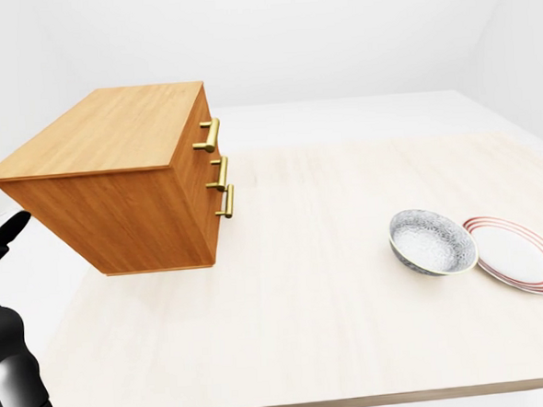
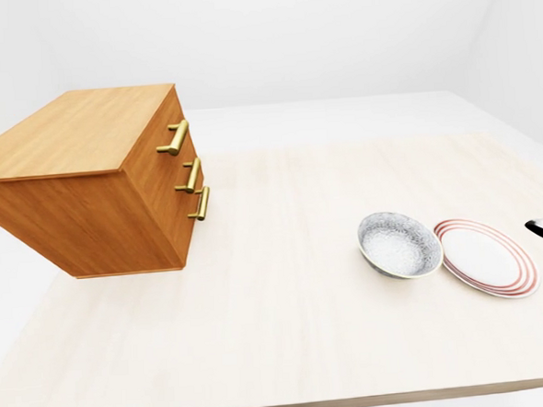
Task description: Put the bowl on top of the cabinet.
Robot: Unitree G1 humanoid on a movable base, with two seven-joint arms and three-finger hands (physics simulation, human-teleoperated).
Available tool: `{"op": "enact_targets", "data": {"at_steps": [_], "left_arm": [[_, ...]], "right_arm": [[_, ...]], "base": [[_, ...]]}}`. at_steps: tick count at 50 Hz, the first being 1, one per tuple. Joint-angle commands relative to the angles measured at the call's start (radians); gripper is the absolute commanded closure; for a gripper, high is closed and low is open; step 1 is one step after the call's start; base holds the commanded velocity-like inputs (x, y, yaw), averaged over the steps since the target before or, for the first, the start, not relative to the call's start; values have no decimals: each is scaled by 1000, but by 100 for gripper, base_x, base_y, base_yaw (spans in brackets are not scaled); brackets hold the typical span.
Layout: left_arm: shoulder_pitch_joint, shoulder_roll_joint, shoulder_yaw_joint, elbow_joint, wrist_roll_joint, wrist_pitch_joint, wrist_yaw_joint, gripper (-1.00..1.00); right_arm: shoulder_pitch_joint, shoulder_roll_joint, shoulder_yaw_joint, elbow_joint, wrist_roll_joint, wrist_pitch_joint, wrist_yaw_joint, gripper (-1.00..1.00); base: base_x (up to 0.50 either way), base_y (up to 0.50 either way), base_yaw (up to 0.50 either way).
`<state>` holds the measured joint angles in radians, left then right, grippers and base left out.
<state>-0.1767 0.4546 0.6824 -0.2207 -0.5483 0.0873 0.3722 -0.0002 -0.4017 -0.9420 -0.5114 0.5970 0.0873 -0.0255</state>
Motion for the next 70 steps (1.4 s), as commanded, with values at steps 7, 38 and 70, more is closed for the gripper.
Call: {"op": "enact_targets", "data": {"at_steps": [7,38,70], "left_arm": [[1,-2,-3,9,4,0,-4,-100],[3,-8,-4,-11,7,0,1,-100],[-4,-8,-14,-5,13,0,-1,-100]], "right_arm": [[-1,1,3,7,-2,0,3,-100],[4,2,-1,5,4,0,8,-100],[-168,-316,246,401,-792,0,339,-100]], "base": [[0,26,0],[0,26,0],[0,3,0]]}}
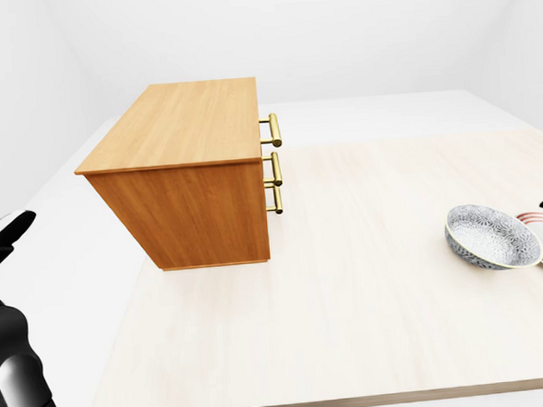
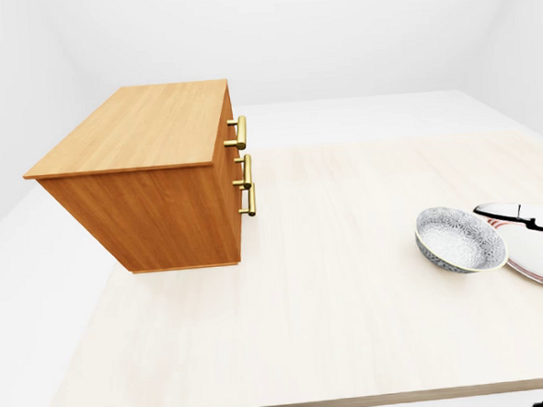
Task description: Put the bowl on top of the cabinet.
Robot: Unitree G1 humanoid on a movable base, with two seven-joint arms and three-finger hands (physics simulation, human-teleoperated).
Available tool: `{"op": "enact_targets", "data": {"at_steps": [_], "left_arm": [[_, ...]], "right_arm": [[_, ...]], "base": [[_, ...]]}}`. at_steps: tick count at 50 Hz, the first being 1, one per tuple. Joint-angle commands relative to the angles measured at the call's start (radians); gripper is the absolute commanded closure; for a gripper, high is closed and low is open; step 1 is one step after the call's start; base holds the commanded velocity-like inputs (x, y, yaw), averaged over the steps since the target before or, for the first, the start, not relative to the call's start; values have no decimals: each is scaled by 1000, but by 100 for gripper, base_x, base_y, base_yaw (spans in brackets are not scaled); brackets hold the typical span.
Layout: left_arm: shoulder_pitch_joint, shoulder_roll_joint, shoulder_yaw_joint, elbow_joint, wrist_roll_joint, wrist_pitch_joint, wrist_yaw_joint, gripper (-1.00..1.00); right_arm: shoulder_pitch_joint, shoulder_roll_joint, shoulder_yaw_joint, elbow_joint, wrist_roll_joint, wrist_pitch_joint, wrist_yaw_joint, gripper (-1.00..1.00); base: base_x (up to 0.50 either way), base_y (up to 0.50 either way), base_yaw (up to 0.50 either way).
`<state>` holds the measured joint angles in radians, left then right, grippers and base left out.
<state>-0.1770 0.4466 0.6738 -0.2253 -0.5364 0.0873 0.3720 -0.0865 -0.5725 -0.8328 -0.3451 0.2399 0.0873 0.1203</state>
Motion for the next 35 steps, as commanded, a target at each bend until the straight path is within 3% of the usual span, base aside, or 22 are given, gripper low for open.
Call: {"op": "enact_targets", "data": {"at_steps": [1,7,11,14,16,18,19,22,26,35], "left_arm": [[-5,2,-3,3,0,0,-2,-100],[-5,0,-8,8,5,0,-3,-100],[-9,6,-5,2,0,0,0,-100],[-10,7,-5,4,-1,0,1,-100],[-10,6,-8,5,2,0,-1,-100],[-11,6,-8,6,2,0,0,-100],[-11,7,-9,6,3,0,-1,-100],[-14,9,-8,8,3,0,0,-100],[-15,6,-14,17,9,0,-3,-100],[-15,6,-16,19,9,0,-2,-100]], "right_arm": [[-85,-171,174,316,-499,0,238,-100],[-178,-269,270,669,-730,0,275,-100],[-286,-348,373,954,-827,0,230,-100],[-357,-386,440,1096,-864,-33,234,-100],[-402,-403,494,1173,-892,-61,288,-100],[-446,-418,535,1234,-925,-62,337,-100],[-465,-424,548,1259,-937,-83,348,-100],[-542,-439,575,1322,-943,-72,458,-100],[-619,-455,638,1427,-1022,-67,504,-100],[-705,-432,672,1471,-1110,-30,538,-100]], "base": [[0,0,0],[0,0,0],[0,0,0],[0,0,0],[0,0,0],[0,0,0],[0,0,0],[0,0,0],[0,0,0],[0,0,0]]}}
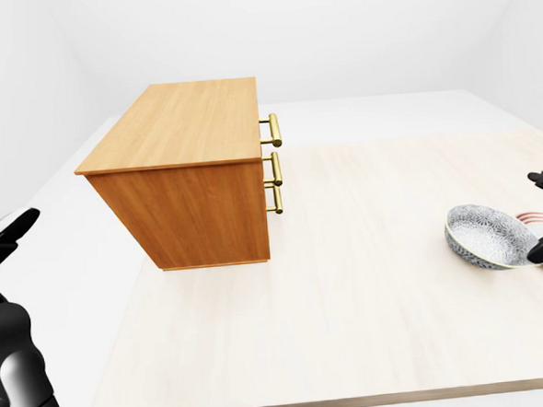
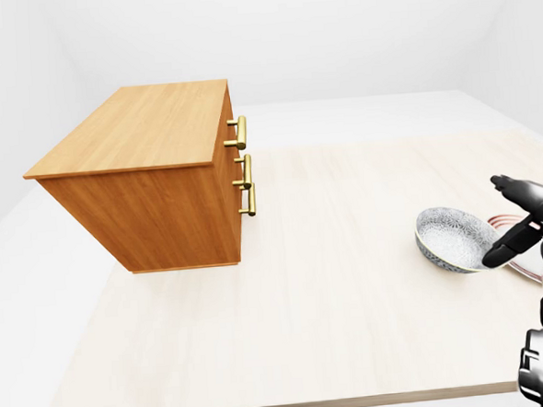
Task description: Put the bowl on top of the cabinet.
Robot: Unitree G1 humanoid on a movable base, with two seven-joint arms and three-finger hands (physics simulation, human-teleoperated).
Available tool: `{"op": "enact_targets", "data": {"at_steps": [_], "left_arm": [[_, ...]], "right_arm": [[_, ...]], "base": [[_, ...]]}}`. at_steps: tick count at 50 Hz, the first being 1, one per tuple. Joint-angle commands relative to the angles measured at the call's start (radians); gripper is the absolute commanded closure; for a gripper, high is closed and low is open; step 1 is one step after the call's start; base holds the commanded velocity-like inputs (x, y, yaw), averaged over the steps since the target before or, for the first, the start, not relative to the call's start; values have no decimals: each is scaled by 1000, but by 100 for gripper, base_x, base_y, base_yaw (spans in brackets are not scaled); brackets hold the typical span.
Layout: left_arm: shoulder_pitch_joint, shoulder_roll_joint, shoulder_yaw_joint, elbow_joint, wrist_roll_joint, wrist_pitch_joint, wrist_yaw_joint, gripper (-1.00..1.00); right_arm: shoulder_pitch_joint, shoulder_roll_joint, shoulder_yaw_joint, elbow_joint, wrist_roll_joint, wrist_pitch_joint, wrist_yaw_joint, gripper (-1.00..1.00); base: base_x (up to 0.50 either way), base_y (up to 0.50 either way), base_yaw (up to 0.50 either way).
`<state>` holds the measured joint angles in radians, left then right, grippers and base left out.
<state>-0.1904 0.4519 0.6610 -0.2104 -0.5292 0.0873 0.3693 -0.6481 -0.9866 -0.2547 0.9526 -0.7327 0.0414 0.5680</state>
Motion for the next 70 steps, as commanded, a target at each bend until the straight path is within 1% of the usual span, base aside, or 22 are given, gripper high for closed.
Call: {"op": "enact_targets", "data": {"at_steps": [1,3,4,6,15,20,28,31,35,44,53,64,70], "left_arm": [[-2,0,-3,4,2,0,0,-100],[-2,0,-3,3,2,0,1,-100],[-2,0,-4,3,2,0,1,-100],[-2,0,-4,0,2,0,2,-100],[0,-2,-4,-1,4,0,0,-100],[-2,-4,-8,3,9,0,-1,-100],[-2,-5,-9,-2,10,0,1,-100],[-2,-3,-5,-3,7,0,2,-100],[-3,-5,-9,1,9,0,1,-100],[-3,-3,-7,6,9,0,0,-100],[0,-3,-3,-6,5,0,3,-100],[0,-1,-1,-6,3,0,3,-100],[-2,-2,-4,5,6,0,1,-100]], "right_arm": [[-144,-18,93,174,-139,16,91,-100],[-136,-6,99,183,-150,18,95,-100],[-133,-4,100,186,-152,14,99,-100],[-133,2,101,196,-159,18,90,-100],[-106,22,94,211,-139,15,80,-100],[-89,42,109,226,-144,13,69,-100],[-90,88,123,236,-143,24,67,-100],[-99,102,128,241,-144,35,65,-100],[-105,110,139,243,-154,46,72,-100],[-119,125,146,245,-169,46,85,-100],[-94,145,142,256,-153,46,69,-100],[-103,158,152,255,-159,46,75,-100],[-96,180,156,267,-156,46,62,-100]], "base": [[0,0,0],[0,0,0],[0,0,0],[0,0,0],[0,0,0],[0,0,0],[0,0,0],[0,0,0],[0,0,0],[0,0,0],[0,0,0],[0,0,0],[0,0,0]]}}
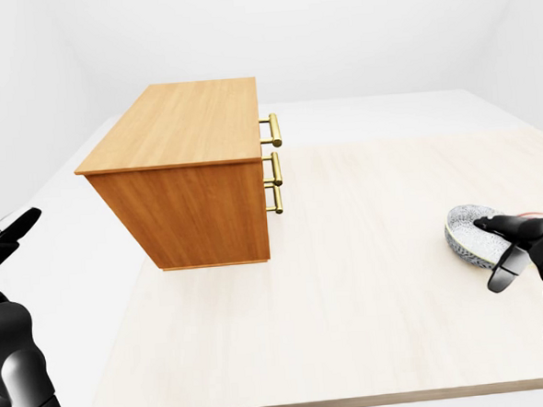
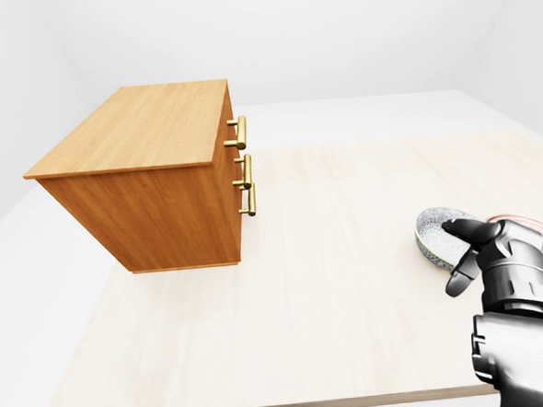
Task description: Put the bowl on top of the cabinet.
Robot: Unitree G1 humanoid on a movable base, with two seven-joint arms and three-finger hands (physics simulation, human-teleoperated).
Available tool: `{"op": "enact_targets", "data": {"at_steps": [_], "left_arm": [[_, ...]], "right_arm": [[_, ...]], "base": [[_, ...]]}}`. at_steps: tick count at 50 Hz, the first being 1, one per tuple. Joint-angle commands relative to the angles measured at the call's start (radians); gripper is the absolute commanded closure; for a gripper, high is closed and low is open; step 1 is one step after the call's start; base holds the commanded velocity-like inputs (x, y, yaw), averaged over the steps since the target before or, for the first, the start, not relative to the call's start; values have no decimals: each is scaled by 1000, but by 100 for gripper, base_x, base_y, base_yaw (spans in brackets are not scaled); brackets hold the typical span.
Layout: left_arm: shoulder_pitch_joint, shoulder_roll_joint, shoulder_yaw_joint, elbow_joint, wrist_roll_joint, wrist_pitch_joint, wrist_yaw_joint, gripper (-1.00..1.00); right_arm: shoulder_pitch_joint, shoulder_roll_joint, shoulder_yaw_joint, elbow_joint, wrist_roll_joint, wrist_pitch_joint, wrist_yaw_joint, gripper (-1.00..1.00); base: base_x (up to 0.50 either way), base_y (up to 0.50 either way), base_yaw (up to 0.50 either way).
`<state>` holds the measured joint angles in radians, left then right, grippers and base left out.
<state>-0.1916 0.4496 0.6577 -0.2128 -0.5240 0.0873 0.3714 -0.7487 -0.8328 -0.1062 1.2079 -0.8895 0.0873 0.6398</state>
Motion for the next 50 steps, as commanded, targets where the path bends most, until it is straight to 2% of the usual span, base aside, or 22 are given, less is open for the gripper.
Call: {"op": "enact_targets", "data": {"at_steps": [1,50], "left_arm": [[-1,1,0,8,0,0,-2,-100],[0,-1,-2,5,2,0,0,-100]], "right_arm": [[3,30,10,14,1,0,-10,-100],[78,110,32,64,51,-1,-84,-100]], "base": [[0,0,0],[0,0,0]]}}
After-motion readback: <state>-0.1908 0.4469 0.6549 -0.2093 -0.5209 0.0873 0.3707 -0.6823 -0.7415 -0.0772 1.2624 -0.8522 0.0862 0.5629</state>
